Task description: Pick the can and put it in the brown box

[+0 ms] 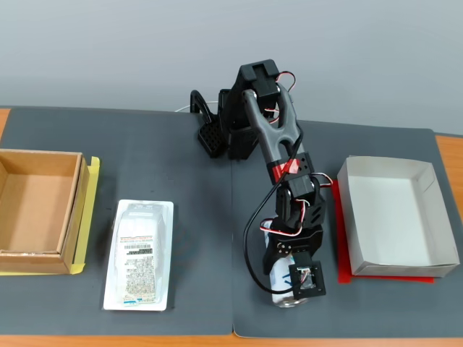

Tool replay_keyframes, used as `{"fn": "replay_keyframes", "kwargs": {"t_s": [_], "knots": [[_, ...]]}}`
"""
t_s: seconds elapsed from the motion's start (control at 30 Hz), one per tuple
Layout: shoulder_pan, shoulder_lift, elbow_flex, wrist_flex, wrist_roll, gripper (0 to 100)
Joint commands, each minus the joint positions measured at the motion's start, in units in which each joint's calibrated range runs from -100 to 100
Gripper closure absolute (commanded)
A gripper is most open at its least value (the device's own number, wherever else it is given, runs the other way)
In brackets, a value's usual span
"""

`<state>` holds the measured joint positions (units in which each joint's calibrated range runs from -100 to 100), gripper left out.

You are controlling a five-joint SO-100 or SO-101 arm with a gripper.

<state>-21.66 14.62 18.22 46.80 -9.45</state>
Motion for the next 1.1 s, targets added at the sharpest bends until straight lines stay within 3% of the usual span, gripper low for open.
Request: {"fn": "replay_keyframes", "kwargs": {"t_s": [0.0, 0.3, 0.53, 0.77, 1.07], "knots": [[0.1, -0.4, -1.6, 0.3, 0.4, 88], [1.8, -7.5, -4.1, 8.4, 2.4, 88], [6.6, -17.6, -9.2, 18.9, 13.2, 88], [17.6, -26.4, -20.7, 26.6, 22.2, 88], [37.6, -27.9, -29.5, 26.7, 42.6, 88]]}}
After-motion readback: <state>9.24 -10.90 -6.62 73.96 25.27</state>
